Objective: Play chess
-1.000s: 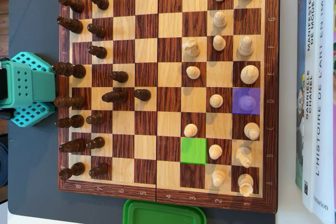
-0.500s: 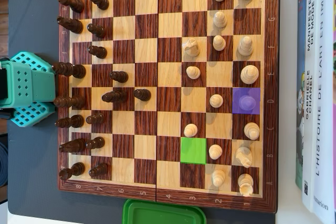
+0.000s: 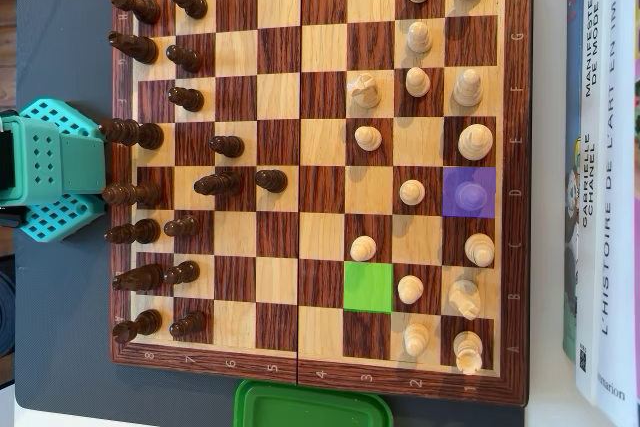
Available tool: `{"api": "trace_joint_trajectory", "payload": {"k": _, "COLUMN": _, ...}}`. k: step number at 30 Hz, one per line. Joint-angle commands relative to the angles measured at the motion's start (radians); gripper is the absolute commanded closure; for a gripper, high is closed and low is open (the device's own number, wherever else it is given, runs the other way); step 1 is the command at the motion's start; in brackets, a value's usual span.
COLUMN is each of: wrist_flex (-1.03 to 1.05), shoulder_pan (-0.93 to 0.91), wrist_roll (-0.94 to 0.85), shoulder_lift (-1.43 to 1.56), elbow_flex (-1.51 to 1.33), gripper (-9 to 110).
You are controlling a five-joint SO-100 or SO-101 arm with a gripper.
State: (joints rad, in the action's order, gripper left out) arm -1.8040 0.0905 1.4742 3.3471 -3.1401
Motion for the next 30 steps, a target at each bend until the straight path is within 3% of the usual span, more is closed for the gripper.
{"api": "trace_joint_trajectory", "payload": {"k": 1, "wrist_flex": -0.002, "shoulder_pan": 0.006, "wrist_roll": -0.003, "shoulder_lift": -0.006, "elbow_flex": -0.020, "gripper": 87}}
{"api": "trace_joint_trajectory", "payload": {"k": 12, "wrist_flex": 0.009, "shoulder_pan": -0.005, "wrist_roll": -0.012, "shoulder_lift": -0.006, "elbow_flex": -0.020, "gripper": 87}}
{"api": "trace_joint_trajectory", "payload": {"k": 30, "wrist_flex": 0.408, "shoulder_pan": -0.003, "wrist_roll": -0.011, "shoulder_lift": -0.006, "elbow_flex": -0.020, "gripper": 87}}
